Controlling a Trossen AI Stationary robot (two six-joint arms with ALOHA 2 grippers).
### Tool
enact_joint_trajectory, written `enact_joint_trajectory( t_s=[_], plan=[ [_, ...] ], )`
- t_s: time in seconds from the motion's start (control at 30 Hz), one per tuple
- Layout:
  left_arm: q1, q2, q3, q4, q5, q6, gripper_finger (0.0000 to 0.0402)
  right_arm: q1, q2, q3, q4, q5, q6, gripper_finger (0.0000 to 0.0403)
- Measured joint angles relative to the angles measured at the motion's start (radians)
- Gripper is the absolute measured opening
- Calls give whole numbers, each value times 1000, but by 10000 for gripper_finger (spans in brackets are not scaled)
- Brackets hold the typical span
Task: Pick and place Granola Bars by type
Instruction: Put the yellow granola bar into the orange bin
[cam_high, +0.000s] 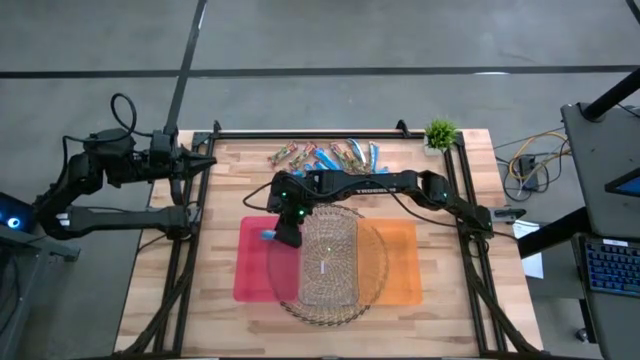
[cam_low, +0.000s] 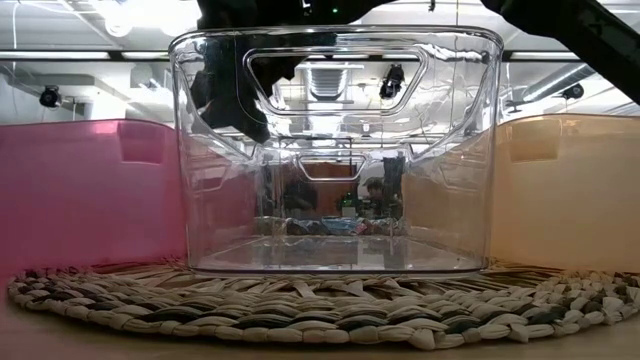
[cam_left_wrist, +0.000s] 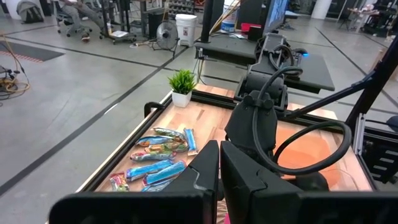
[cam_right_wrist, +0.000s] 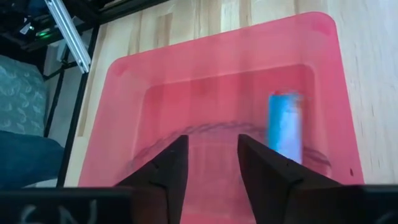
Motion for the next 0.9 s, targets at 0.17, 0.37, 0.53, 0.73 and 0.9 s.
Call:
enact_joint_trajectory(
  t_s=[0.17, 0.37, 0.53, 0.73, 0.9],
  plan=[
    [0, 0, 0, 0, 0, -1, 0, 0, 0, 0, -1, 0, -12, 99],
    [0, 0, 0, 0, 0, -2, 0, -1, -16, 0, -6, -16, -42, 30],
    [0, 0, 0, 0, 0, -6, 0, -4, -80, 0, -24, -39, -100, 9],
    [0, 10, 0, 11, 0, -6, 0, -35, -171, -1, -64, -39, -172, 9],
    [0, 45, 0, 74, 0, 3, 0, -72, -258, -11, -99, -38, -220, 8]
  ],
)
